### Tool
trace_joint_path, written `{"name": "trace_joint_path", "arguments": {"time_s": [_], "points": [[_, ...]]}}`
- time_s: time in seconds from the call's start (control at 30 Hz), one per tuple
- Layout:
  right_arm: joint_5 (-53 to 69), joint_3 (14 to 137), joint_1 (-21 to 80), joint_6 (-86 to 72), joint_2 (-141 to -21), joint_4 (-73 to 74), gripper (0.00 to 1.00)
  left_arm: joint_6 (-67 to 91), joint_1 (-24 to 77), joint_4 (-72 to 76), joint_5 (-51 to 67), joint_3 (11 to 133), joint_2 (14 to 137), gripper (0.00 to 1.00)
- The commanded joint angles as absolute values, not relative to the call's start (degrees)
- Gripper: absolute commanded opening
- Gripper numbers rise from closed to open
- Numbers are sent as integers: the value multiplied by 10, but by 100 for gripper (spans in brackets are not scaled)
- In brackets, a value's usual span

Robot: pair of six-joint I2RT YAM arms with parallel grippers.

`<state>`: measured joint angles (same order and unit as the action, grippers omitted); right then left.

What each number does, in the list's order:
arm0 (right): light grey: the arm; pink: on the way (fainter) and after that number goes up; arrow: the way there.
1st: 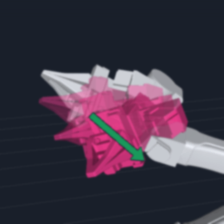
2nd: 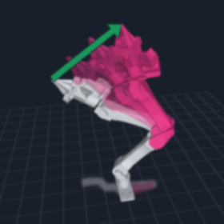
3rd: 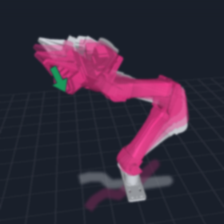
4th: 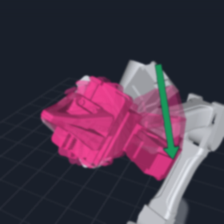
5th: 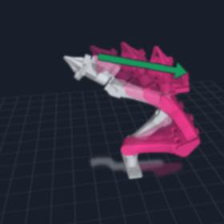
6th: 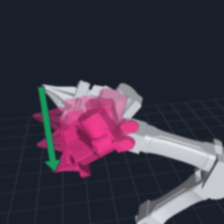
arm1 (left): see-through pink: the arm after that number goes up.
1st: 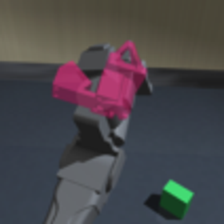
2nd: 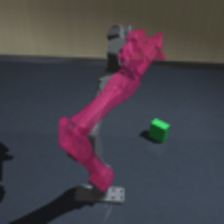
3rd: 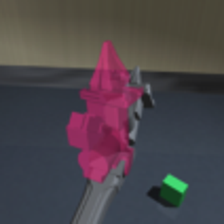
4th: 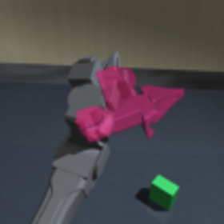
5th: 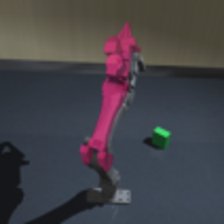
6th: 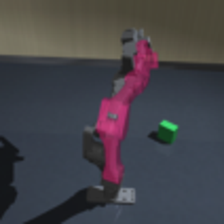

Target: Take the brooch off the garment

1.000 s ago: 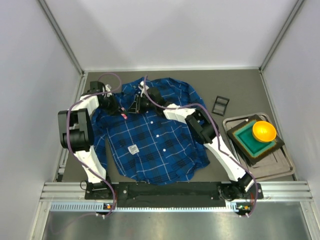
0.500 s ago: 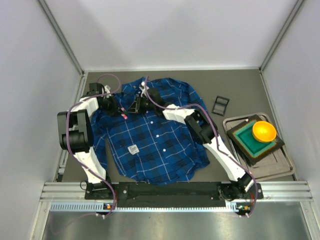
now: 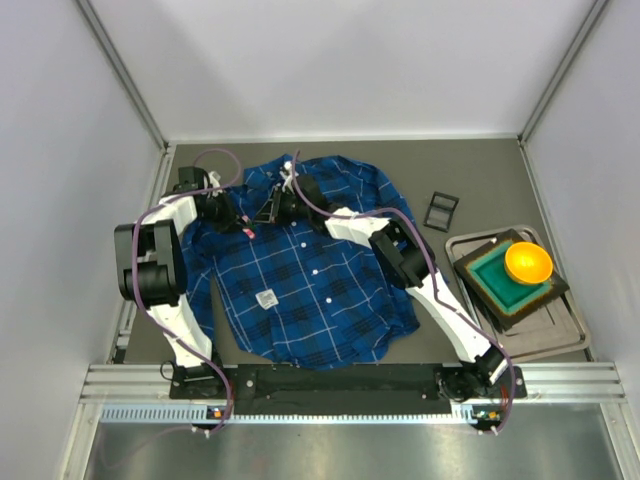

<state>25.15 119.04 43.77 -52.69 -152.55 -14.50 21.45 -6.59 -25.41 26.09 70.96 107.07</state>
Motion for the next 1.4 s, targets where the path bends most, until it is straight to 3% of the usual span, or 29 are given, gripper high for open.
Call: {"name": "trace_joint_path", "arguments": {"time_s": [0.0, 0.7, 1.37], "points": [[243, 1231, 447, -523, -1542, -148, 15, 221, -62, -272, 250, 686, 1071, 0], [202, 1244, 478, -476, -1541, -89, 13, 326, -63, -214, 288, 670, 1067, 0], [171, 1319, 517, -439, -1569, -29, 19, 338, -63, -192, 355, 661, 1071, 0]]}}
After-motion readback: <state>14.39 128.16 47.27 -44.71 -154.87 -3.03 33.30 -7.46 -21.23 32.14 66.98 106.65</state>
